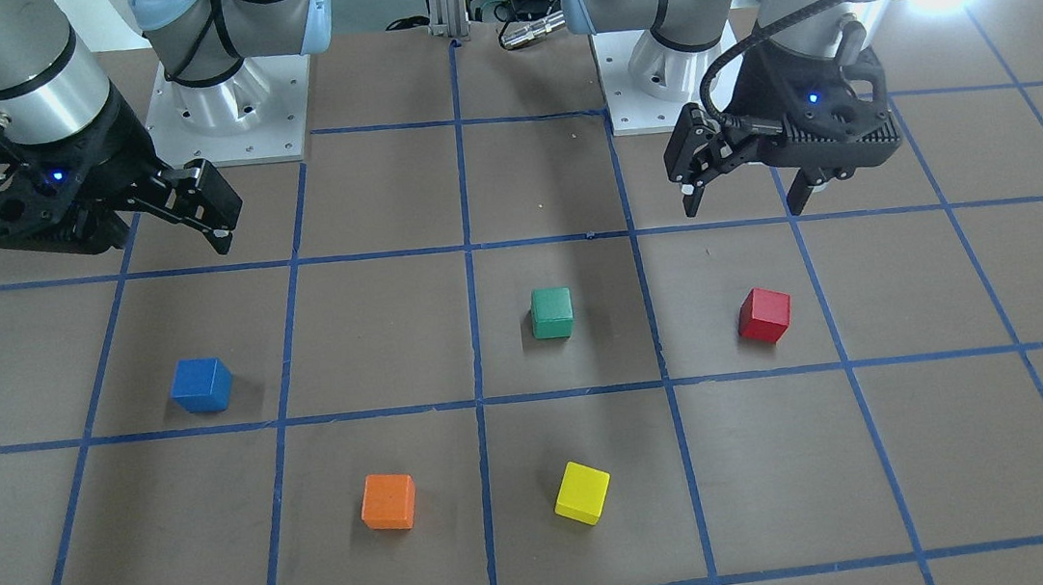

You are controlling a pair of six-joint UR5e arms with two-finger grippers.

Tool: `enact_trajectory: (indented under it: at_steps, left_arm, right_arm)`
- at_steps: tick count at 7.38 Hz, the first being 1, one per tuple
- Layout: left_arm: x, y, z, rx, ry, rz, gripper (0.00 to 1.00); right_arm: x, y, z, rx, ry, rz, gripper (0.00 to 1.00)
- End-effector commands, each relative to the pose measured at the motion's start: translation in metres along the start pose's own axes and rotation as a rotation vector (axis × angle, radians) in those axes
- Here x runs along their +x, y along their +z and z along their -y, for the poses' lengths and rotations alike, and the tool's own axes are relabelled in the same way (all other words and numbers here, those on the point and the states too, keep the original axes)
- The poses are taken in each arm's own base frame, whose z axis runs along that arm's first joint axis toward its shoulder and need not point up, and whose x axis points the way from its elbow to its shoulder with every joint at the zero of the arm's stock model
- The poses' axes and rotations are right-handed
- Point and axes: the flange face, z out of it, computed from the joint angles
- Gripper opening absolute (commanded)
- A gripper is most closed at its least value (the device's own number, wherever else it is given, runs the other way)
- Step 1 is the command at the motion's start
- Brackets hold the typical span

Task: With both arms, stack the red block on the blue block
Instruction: 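Move the left gripper down toward the red cube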

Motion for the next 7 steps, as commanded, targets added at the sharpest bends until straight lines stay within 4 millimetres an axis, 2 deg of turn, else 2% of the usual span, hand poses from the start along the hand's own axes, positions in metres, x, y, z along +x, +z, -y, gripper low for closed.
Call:
enact_trajectory:
  at_steps: [1, 4, 6, 7]
  left_arm:
    - [0.001, -0.002, 0.000, -0.005, 0.001, 0.000, 1.00]
    - [0.001, 0.010, -0.005, -0.027, 0.002, 0.003, 1.00]
    - [-0.007, 0.021, -0.006, -0.040, -0.001, 0.001, 1.00]
    - [-0.031, 0.047, -0.005, -0.090, 0.019, -0.004, 1.00]
  right_arm:
    - [0.000, 0.000, 0.001, 0.001, 0.000, -0.003, 1.00]
    - [0.002, -0.001, 0.001, 0.004, 0.001, -0.009, 1.00]
    - [0.001, 0.000, 0.002, 0.002, 0.000, -0.011, 1.00]
    - [0.002, 0.000, 0.001, 0.001, 0.001, -0.011, 1.00]
